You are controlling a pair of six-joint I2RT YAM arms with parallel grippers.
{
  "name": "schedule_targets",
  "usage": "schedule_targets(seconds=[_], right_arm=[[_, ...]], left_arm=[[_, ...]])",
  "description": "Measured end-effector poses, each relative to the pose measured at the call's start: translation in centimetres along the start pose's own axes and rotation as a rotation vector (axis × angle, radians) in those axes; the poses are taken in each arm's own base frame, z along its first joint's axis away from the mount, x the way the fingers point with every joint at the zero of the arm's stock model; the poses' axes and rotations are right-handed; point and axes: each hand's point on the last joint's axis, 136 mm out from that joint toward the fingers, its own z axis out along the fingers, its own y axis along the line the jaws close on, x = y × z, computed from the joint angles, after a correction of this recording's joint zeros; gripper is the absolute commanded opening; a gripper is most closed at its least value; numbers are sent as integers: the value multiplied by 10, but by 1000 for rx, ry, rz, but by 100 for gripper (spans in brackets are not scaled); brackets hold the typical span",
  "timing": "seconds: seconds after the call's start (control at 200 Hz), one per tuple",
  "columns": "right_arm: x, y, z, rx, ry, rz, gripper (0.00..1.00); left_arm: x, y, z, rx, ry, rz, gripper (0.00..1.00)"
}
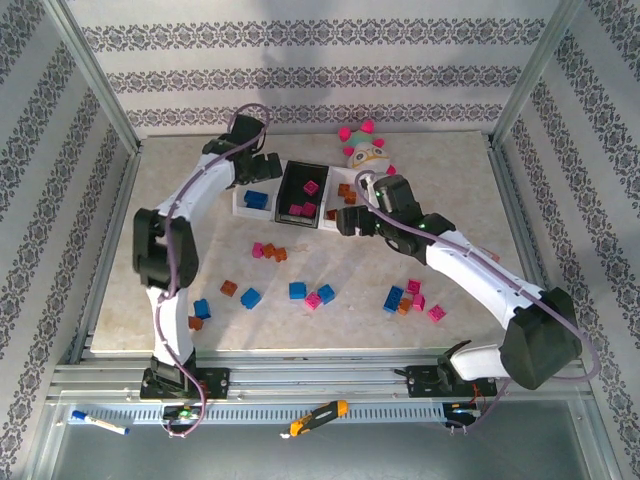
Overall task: Sort the legos into containers by color
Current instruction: Place the lego in the container, then pick up the lego from the bottom-right of the table.
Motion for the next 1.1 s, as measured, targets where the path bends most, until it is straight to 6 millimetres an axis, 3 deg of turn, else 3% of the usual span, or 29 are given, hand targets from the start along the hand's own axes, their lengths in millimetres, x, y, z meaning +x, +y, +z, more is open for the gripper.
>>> schedule_targets(seconds=[0.15,0.27,0.37,0.495,0.58,0.685,0.809,0.944,1.099], right_arm=[[30,-22,-6,99,72,66,90],[56,-39,-15,179,138,132,89],[78,-53,-25,240,176,196,89],[103,-74,-33,314,238,286,89],[115,-89,-35,356,270,327,89],[127,-107,-34,390,317,382,88],[146,-127,-26,427,406,424,84],[163,-130,-17,426,490,415,79],[187,-133,-9,427,588,402,65]], left_arm=[[33,-34,-56,140,-117,184,99],[75,-70,-88,278,-180,371,99],[117,-88,-99,377,-185,511,99],[171,-94,-103,499,-155,639,99],[195,-97,-108,582,-152,685,99],[210,-102,-115,667,-161,716,99],[214,-109,-128,737,-203,734,99],[215,-107,-140,771,-249,753,99],[216,-105,-146,782,-281,781,99]])
